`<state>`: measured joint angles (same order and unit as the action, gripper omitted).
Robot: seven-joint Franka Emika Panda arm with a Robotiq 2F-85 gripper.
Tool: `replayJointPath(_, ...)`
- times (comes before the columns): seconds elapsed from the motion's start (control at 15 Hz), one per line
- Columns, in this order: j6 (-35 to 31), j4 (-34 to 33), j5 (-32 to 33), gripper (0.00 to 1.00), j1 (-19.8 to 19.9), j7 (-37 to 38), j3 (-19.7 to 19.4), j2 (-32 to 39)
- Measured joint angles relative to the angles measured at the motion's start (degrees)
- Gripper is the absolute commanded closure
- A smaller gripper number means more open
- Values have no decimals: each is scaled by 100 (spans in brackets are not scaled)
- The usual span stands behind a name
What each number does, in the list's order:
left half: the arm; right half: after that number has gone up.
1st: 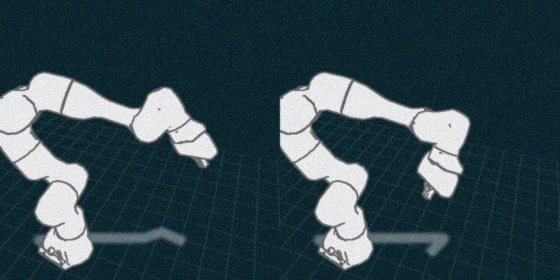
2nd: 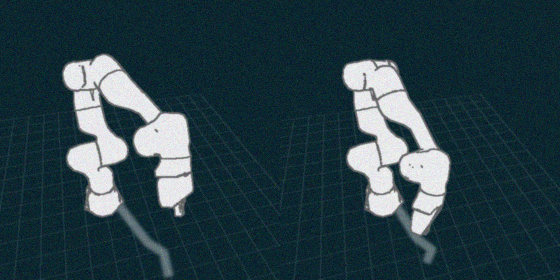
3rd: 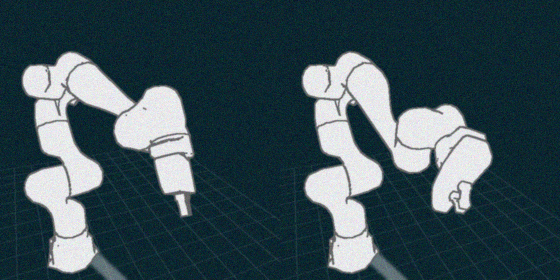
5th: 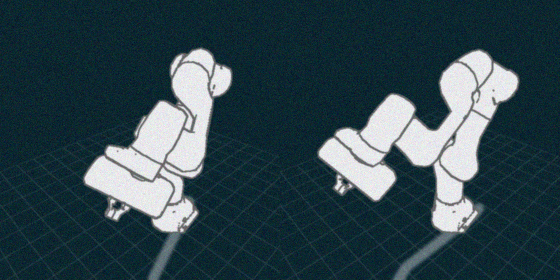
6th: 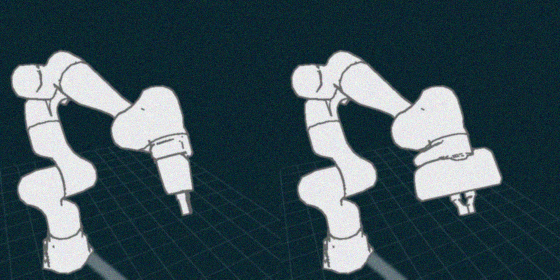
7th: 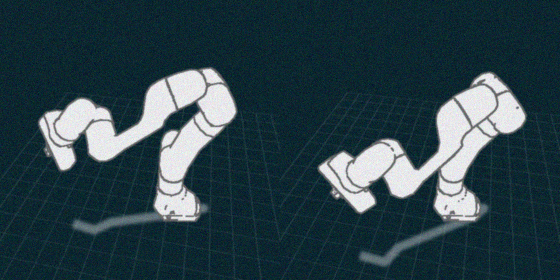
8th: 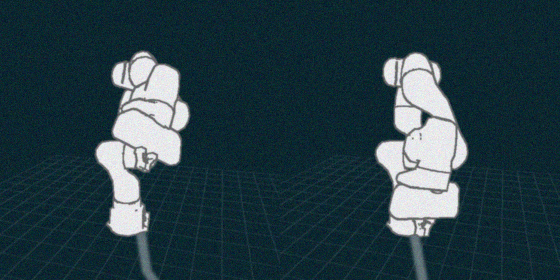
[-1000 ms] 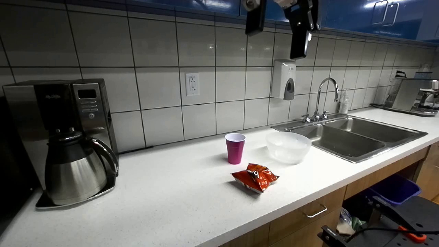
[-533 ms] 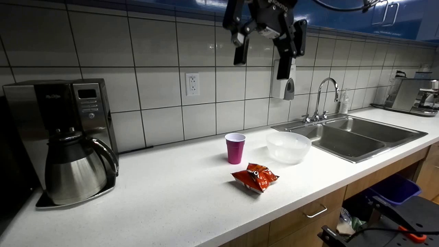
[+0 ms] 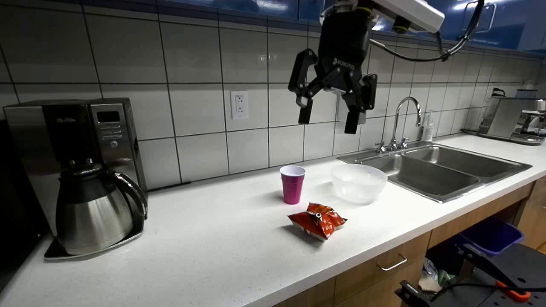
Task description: Put the orange packet in the bowl
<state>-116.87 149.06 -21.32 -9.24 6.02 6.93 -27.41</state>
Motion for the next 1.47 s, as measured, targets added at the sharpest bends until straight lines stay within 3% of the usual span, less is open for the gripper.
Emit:
replayJointPath(0.6,-835,281,0,0,42,103,-81,614)
replayJointPath(1.47,-2030,530,7,0,198,1123,-81,1492)
